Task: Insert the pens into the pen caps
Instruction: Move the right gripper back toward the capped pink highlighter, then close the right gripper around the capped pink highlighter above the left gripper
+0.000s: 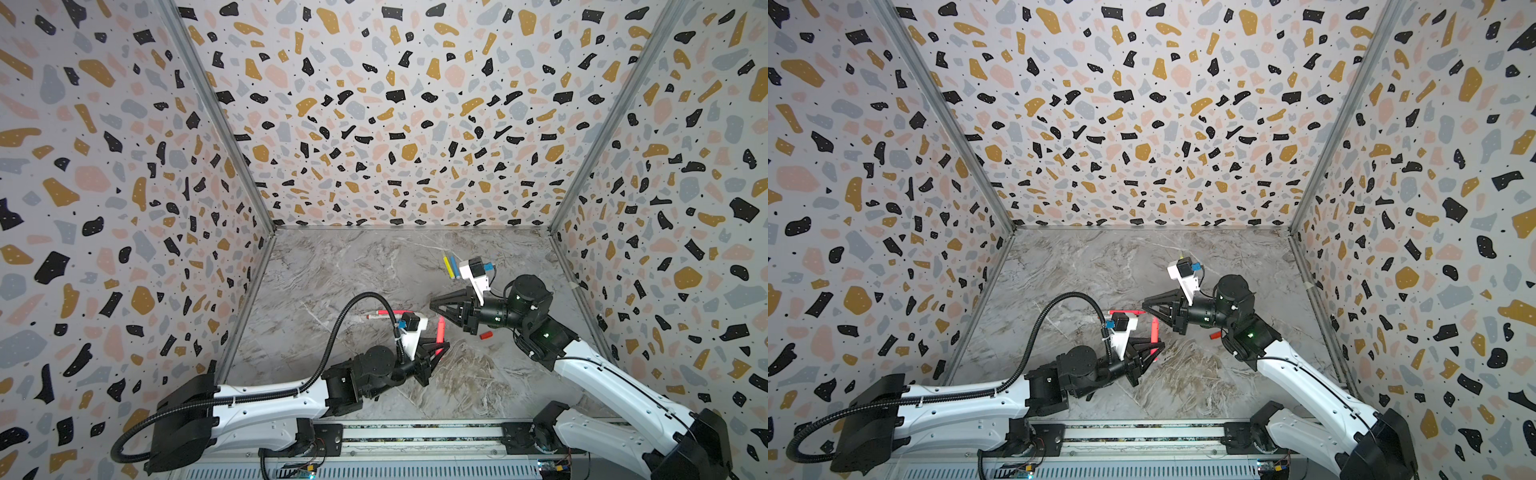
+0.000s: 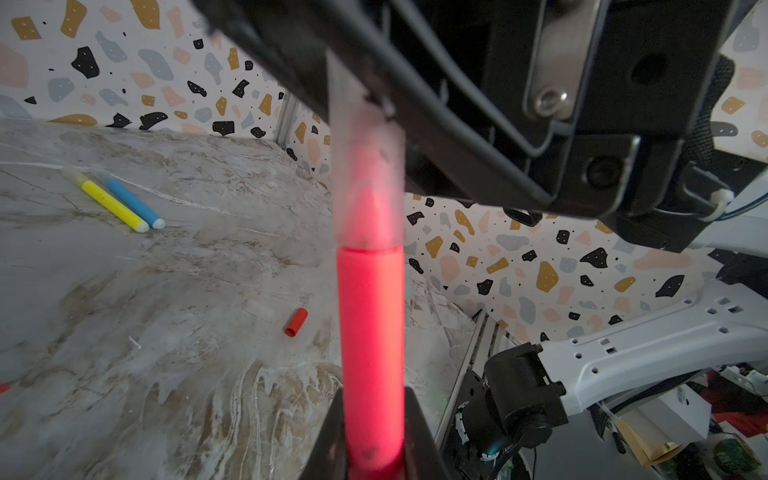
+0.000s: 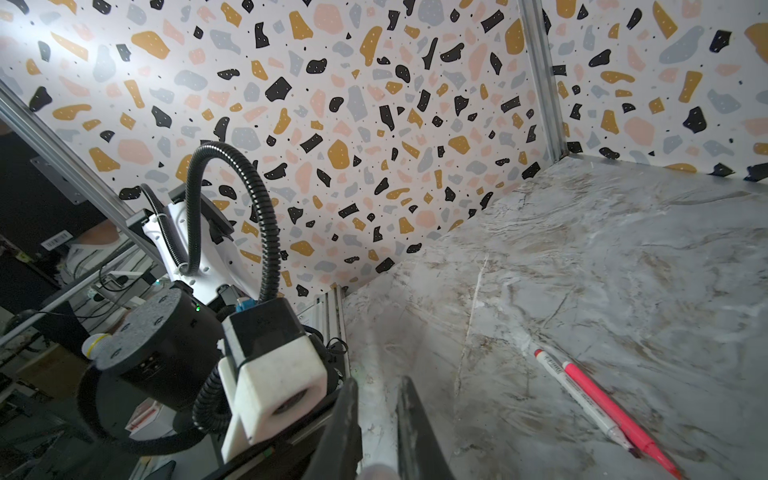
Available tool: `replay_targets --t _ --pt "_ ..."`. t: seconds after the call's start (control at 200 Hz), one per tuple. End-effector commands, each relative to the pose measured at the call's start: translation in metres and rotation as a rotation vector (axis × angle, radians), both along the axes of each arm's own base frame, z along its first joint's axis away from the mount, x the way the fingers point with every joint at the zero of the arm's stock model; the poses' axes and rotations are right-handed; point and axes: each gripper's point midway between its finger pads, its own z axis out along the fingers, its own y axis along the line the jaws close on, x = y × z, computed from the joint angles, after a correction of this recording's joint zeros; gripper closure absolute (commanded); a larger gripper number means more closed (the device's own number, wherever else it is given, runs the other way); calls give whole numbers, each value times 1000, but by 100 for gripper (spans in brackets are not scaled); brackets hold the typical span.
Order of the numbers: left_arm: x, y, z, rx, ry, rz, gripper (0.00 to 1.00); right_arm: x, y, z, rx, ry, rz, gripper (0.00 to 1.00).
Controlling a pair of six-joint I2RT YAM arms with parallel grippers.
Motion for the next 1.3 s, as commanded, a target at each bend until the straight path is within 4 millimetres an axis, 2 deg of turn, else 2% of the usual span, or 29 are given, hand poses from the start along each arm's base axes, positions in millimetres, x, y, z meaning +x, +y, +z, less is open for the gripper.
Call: replay_targets --t 0.0,0.125,0.29,0.556,0.666,0.826,0.981,1.081,1.186,1.292 --pt "10 19 62 -186 -83 86 100 -8 0 -33 -60 43 -5 92" --pt "12 22 80 -200 -116 90 100 -19 4 -56 -88 80 4 100" --pt "15 29 102 -237 -157 85 100 -32 10 -85 -131 114 4 100" --pt "22 58 144 -356 -243 78 100 -60 16 -145 -157 233 21 100" --pt "14 67 162 -462 -277 16 100 -71 21 -159 -171 258 41 100" --pt "16 71 166 -476 -283 1 100 -78 28 -167 -182 270 59 100" --pt "20 80 167 -456 -293 41 100 -78 33 -165 -189 261 73 100" --pt "32 75 149 -343 -278 83 100 -73 36 -149 -194 213 60 100" --pt "44 68 108 -204 -228 118 100 -57 35 -117 -197 136 4 85" --pt "47 64 71 -114 -172 114 100 -38 23 -72 -138 58 -61 62"
